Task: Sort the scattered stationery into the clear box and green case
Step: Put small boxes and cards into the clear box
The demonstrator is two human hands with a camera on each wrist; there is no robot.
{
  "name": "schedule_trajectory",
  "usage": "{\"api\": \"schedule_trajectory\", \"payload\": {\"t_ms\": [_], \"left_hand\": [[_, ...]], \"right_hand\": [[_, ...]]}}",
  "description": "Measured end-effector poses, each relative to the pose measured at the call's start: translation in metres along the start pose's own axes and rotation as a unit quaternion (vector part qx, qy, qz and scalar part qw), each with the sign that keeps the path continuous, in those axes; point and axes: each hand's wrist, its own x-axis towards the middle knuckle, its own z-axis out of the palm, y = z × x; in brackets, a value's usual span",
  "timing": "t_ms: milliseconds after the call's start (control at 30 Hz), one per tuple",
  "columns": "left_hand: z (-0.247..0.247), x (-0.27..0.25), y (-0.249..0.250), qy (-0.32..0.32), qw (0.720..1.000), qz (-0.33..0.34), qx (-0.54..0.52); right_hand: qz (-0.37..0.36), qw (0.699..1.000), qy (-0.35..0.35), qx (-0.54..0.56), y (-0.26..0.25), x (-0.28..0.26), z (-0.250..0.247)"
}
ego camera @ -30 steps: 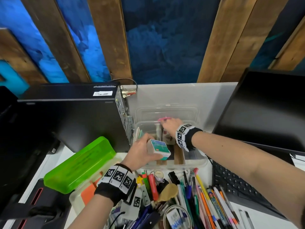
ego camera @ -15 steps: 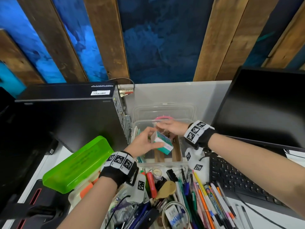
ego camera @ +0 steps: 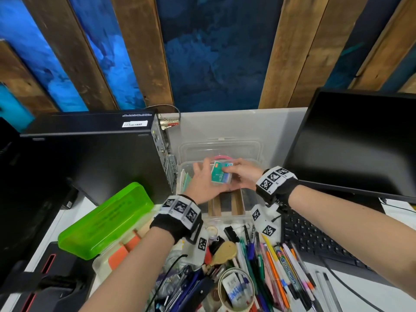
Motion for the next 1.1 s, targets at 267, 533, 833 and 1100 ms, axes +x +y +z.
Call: {"api": "schedule_trajectory", "payload": {"t_ms": [267, 533, 833, 1100], "left_hand": [[0.022, 0.017, -0.003, -0.012, 0.988, -0.002, 0.154], [0.042, 0.036, 0.016, -0.091, 0.86, 0.107, 0.491], [0.07, 0.072, 0.017, -0.173, 0.771, 0.045, 0.611], [0.068, 0.084, 0.011, -0.175, 0.778, 0.041, 0.602]], "right_hand": [[-0.029, 0.988, 0.08, -0.129, 0.01, -0.002, -0.004], [-0.138, 0.932, 0.137, -0.306, 0.005, 0.0, -0.035], [-0.16, 0.867, 0.13, -0.453, 0.02, 0.012, -0.04], [-0.168, 0.893, 0.108, -0.403, 0.022, 0.01, -0.04]]}}
